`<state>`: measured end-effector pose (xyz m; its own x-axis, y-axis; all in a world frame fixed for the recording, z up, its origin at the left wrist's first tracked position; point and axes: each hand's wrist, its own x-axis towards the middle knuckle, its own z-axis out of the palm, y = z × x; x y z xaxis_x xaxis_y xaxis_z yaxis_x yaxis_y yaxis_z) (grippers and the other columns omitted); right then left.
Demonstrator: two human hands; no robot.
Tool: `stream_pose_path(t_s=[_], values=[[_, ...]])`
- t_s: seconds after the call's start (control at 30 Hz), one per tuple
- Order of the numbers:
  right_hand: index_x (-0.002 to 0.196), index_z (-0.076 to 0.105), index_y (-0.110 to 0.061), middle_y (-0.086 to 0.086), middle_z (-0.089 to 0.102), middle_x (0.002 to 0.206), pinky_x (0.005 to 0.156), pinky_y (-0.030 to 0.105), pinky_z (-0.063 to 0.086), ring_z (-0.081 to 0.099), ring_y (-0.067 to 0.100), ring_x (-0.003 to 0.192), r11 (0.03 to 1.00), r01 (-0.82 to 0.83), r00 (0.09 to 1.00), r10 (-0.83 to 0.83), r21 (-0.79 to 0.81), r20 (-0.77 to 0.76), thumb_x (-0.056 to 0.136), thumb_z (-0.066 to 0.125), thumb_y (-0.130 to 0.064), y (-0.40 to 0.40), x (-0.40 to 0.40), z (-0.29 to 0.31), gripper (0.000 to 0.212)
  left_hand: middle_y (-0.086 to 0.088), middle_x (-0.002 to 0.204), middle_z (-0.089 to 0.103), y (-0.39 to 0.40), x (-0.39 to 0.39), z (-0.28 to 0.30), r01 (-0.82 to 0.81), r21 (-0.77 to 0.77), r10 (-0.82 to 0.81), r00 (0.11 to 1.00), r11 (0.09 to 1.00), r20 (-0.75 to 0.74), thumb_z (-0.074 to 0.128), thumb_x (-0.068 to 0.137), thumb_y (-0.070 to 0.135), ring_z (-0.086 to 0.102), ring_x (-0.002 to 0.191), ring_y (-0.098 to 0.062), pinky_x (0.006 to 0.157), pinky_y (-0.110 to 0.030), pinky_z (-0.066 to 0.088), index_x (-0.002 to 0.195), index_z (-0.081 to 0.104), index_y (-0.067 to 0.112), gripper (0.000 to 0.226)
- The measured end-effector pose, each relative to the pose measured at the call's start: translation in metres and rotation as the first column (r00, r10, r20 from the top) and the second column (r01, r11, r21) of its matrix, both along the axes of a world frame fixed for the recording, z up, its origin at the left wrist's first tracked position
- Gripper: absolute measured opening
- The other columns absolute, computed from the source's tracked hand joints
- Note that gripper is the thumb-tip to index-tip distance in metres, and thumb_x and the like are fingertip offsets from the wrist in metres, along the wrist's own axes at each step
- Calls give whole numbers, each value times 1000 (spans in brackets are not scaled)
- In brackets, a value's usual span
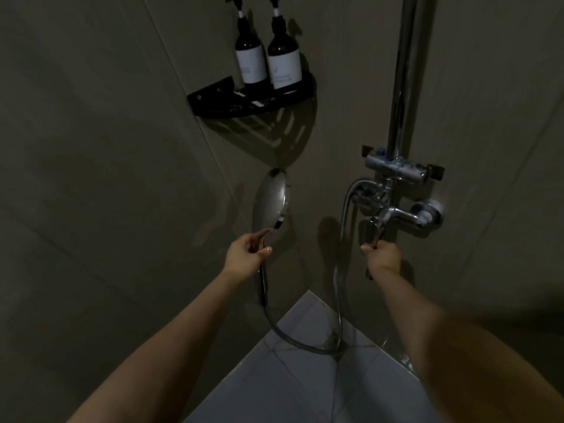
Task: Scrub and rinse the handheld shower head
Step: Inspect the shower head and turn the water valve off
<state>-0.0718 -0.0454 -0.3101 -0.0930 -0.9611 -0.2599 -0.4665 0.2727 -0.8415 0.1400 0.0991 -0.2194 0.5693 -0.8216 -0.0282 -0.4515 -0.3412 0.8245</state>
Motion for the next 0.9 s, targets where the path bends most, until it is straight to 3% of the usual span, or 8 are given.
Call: stream_pose_path(t_s=[0.07,0.2,0.33,0.47,0.67,0.8,0.9], values=[[104,66,6,28,66,108,88,36,47,61,37,106,1000,-11,1000,10,-8,-8,86,64,-12,0,-1,1,26,-3,91,59,0,-1,-2,-3,-17,3,1000,1000,-6,65,81,2,55,90,-14,63,-1,42,121,59,5,41],[104,66,6,28,66,108,87,36,48,62,38,105,999,-34,999,34,-16,-18,85,64,-13,-1,-1,2,26,-1,87,59,-1,2,-7,-9,-8,9,1000,1000,0,66,80,2,55,89,-14,77,-20,45,120,59,5,40],[104,67,5,27,67,108,86,35,48,62,37,104,999,-30,999,29,-17,-20,85,64,-12,1,0,3,26,8,81,59,-1,3,-10,-11,-27,10,1000,1000,-12,66,80,1,56,91,-15,74,-12,45,120,60,6,41],[105,67,6,27,67,108,86,36,48,62,37,105,999,-37,999,36,-25,-31,85,64,-13,1,-1,3,28,-1,88,61,0,1,-12,-24,-25,24,1000,999,-17,66,80,2,56,87,-12,67,-5,43,119,60,6,40],[106,66,6,27,66,110,90,37,47,61,37,107,999,-43,999,43,-18,-29,85,64,-12,0,-1,3,28,-3,94,60,2,6,-12,-34,-9,34,999,999,-20,66,81,5,56,92,-14,77,-18,45,118,60,5,37],[106,66,6,27,66,110,89,36,47,61,37,107,998,-52,998,51,-23,-36,85,64,-12,0,0,4,28,-3,97,60,3,12,-15,-31,-32,31,999,999,-23,65,80,0,54,93,-12,66,2,41,122,60,7,43],[105,67,6,27,66,110,90,37,47,61,38,107,998,-61,997,60,-28,-38,85,64,-12,0,-1,3,27,-5,96,60,5,15,-17,-55,-34,55,998,998,-14,66,80,1,53,92,-14,69,-3,42,120,60,5,42]])
